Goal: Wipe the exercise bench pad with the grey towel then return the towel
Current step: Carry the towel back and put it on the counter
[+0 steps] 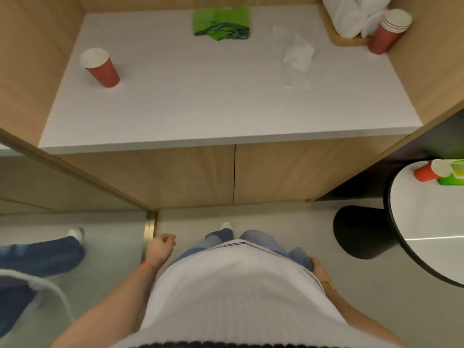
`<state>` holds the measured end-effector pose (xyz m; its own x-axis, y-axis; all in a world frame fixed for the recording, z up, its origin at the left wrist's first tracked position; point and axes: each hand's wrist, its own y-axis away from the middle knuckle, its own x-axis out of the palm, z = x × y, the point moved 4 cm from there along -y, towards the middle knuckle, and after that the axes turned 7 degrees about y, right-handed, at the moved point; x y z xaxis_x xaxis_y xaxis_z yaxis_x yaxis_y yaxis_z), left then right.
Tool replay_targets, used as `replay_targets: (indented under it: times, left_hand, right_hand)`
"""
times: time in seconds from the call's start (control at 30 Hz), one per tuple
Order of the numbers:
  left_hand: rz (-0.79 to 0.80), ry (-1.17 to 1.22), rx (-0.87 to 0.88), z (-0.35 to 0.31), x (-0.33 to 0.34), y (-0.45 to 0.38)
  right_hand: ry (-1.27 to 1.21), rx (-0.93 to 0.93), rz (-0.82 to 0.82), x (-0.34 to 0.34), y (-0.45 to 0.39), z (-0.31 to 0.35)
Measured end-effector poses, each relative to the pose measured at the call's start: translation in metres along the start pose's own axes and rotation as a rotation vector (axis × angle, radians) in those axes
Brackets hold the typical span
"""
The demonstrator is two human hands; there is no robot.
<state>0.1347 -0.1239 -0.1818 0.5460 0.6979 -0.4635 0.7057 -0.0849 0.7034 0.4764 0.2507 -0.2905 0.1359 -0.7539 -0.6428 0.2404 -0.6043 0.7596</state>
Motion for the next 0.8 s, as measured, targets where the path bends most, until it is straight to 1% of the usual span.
replay_targets:
  times: [0.03,0.1,0.2,0.27,0.33,0.4,0.47,0.53,0.6,0.67,0.73,0.8]
  left_hand:
    - [-0.012,-0.026,0.066,-0.023,-0.003,-0.013]
    - [0.01,-0.139,0.165,-0.07,-0.006,-0.025]
    - [0.009,-0.268,0.34,-0.132,-0.009,-0.024]
    - [0.026,-0.311,0.501,-0.173,-0.006,-0.022]
    - [0.037,-0.341,0.68,-0.211,-0.003,-0.01]
    - [0.014,-0.348,0.879,-0.249,-0.003,0.009]
    - [-0.056,-0.353,1.08,-0.286,-0.007,0.029]
    - [-0.152,-0.347,1.197,-0.313,-0.013,0.037]
    - [-0.27,-0.343,1.228,-0.334,-0.022,0.029]
    - [-0.376,-0.323,1.183,-0.345,-0.032,0.01]
    - [-0.447,-0.329,1.124,-0.349,-0.04,-0.012]
    - [-0.479,-0.365,1.081,-0.347,-0.042,-0.029]
  right_hand:
    - [0.0,-0.01,0.003,-0.009,0.009,0.007]
    - [-0.07,-0.049,-0.031,-0.046,0.04,0.047]
    - [-0.148,-0.107,-0.175,-0.109,0.06,0.105]
    - [-0.129,-0.207,-0.308,-0.156,0.066,0.141]
    - [-0.083,-0.378,-0.434,-0.208,0.08,0.18]
    - [-0.05,-0.602,-0.563,-0.26,0.102,0.222]
    - [-0.042,-0.804,-0.662,-0.304,0.131,0.266]
    - [-0.064,-0.982,-0.764,-0.338,0.152,0.305]
    - [-0.016,-1.129,-0.896,-0.358,0.161,0.343]
    - [0.088,-1.212,-0.936,-0.365,0.152,0.379]
    - [0.194,-1.229,-0.881,-0.361,0.131,0.411]
    - [0.288,-1.218,-0.783,-0.346,0.107,0.432]
